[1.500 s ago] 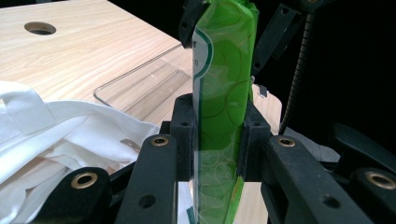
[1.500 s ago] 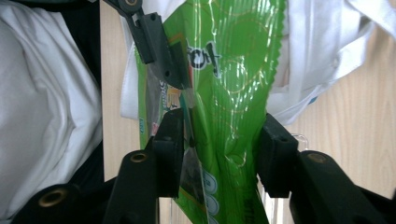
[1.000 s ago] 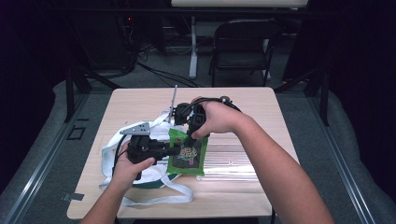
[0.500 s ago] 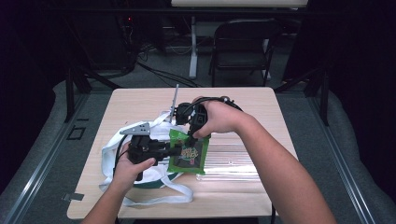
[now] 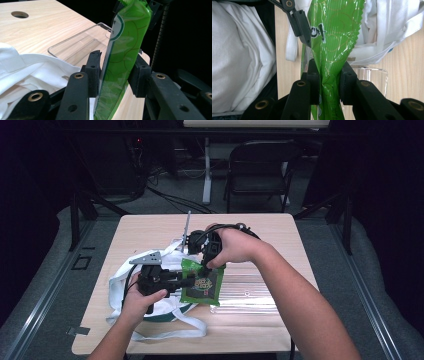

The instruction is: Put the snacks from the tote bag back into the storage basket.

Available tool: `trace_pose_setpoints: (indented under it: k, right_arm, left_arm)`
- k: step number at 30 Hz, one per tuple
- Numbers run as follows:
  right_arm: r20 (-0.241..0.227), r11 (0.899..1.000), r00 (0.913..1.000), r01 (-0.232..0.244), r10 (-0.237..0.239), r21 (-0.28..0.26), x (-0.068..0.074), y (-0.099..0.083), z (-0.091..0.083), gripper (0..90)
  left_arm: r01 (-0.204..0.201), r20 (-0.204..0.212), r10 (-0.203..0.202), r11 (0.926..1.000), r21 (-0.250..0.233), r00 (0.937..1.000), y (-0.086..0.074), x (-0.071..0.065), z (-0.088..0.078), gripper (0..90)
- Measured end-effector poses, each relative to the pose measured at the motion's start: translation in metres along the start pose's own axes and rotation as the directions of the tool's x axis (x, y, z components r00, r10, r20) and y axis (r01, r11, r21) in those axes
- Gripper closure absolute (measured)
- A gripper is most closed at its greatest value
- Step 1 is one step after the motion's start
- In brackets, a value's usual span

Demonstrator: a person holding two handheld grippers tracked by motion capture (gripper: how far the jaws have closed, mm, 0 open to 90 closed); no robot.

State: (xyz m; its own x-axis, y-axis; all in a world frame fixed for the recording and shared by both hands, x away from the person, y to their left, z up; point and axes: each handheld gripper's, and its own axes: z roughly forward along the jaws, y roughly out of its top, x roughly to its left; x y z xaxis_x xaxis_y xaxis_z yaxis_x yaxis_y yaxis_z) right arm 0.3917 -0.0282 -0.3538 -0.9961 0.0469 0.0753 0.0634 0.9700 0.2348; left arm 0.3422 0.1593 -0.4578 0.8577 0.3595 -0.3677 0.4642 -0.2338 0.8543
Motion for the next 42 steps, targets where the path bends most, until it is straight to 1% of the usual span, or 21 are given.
trace_pose_setpoints:
  k: [2, 5, 6, 7, 8, 11, 13, 16, 18, 20, 25, 27, 29, 30, 32, 33, 38, 42]
  right_arm:
    - [0.007, 1.000, 1.0000, 0.004, -0.004, 0.005, 0.001, 0.000, -0.001, 74.5]
    - [0.030, 1.000, 0.9993, 0.024, -0.024, 0.008, 0.003, 0.001, -0.003, 74.5]
    - [0.036, 1.000, 0.9990, 0.025, -0.026, 0.011, 0.005, 0.001, -0.004, 74.5]
    - [0.036, 1.000, 0.9990, 0.025, -0.026, 0.011, 0.005, 0.001, -0.004, 74.5]
    - [0.048, 0.999, 0.9980, 0.039, -0.040, 0.021, 0.007, 0.002, -0.004, 74.5]
    - [0.053, 0.999, 0.9978, 0.039, -0.040, 0.027, 0.007, 0.002, -0.005, 74.5]
    - [0.060, 0.999, 0.9975, 0.035, -0.037, 0.036, 0.007, 0.001, -0.006, 74.5]
    - [0.070, 0.999, 0.9970, 0.031, -0.033, 0.027, 0.006, -0.001, -0.008, 74.5]
    - [0.074, 0.999, 0.9968, 0.030, -0.032, 0.028, 0.006, -0.003, -0.009, 74.5]
    - [0.081, 0.999, 0.9963, 0.028, -0.031, 0.040, 0.006, -0.004, -0.011, 74.5]
    - [0.093, 0.999, 0.9953, 0.027, -0.029, 0.020, 0.006, -0.007, -0.015, 74.5]
    - [0.106, 0.999, 0.9939, 0.029, -0.032, 0.030, 0.006, -0.010, -0.018, 74.4]
    - [0.108, 0.999, 0.9938, 0.026, -0.029, 0.031, 0.006, -0.012, -0.018, 74.4]
    - [0.118, 0.998, 0.9924, 0.031, -0.036, 0.049, 0.005, -0.015, -0.020, 74.4]
    - [0.125, 0.999, 0.9917, 0.025, -0.031, 0.048, 0.004, -0.019, -0.021, 74.4]
    - [0.126, 0.999, 0.9918, 0.016, -0.021, 0.043, 0.004, -0.021, -0.021, 74.4]
    - [0.138, 0.998, 0.9903, 0.007, -0.015, 0.057, 0.001, -0.032, -0.024, 74.4]
    - [0.149, 0.999, 0.9889, -0.008, 0.000, 0.054, -0.001, -0.042, -0.026, 74.4]
  left_arm:
    - [-0.001, -0.005, 0.001, 1.0000, -0.005, 1.0000, 0.000, 0.000, 0.000, 61.8]
    - [-0.001, -0.013, 0.001, 1.0000, -0.007, 0.9999, 0.000, 0.000, 0.001, 57.1]
    - [0.011, -0.015, -0.012, 0.9999, -0.006, 0.9998, 0.000, 0.000, 0.001, 55.7]
    - [0.011, -0.015, -0.012, 0.9999, -0.006, 0.9998, 0.000, 0.000, 0.001, 54.8]
    - [0.018, -0.010, -0.018, 0.9998, -0.007, 0.9998, 0.000, 0.001, 0.002, 54.1]
    - [0.023, -0.011, -0.023, 0.9997, -0.003, 0.9997, 0.000, 0.001, 0.002, 52.0]
    - [0.024, -0.016, -0.024, 0.9997, -0.006, 0.9996, -0.001, 0.001, 0.002, 51.5]
    - [0.022, -0.023, -0.022, 0.9997, -0.007, 0.9995, -0.001, 0.002, 0.001, 50.3]
    - [0.016, -0.033, -0.016, 0.9999, 0.000, 0.9993, -0.001, 0.002, 0.001, 49.8]
    - [0.018, -0.043, -0.017, 0.9998, 0.002, 0.9989, -0.001, 0.002, 0.001, 50.0]
    - [0.021, -0.047, -0.021, 0.9998, 0.005, 0.9987, -0.001, 0.002, 0.001, 49.9]
    - [0.021, -0.058, -0.020, 0.9997, 0.009, 0.9981, -0.001, 0.002, 0.000, 49.8]
    - [0.023, -0.060, -0.023, 0.9997, 0.010, 0.9980, -0.001, 0.002, 0.000, 49.8]
    - [0.028, -0.065, -0.027, 0.9996, 0.007, 0.9975, -0.001, 0.003, -0.001, 49.8]
    - [0.031, -0.068, -0.031, 0.9995, 0.007, 0.9972, -0.002, 0.003, -0.001, 49.8]
    - [0.028, -0.075, -0.027, 0.9996, 0.009, 0.9968, -0.002, 0.004, -0.002, 49.9]
    - [0.046, -0.083, -0.046, 0.9989, 0.006, 0.9955, -0.003, 0.007, -0.003, 49.9]
    - [0.051, -0.088, -0.051, 0.9987, 0.005, 0.9949, -0.003, 0.009, -0.004, 49.9]
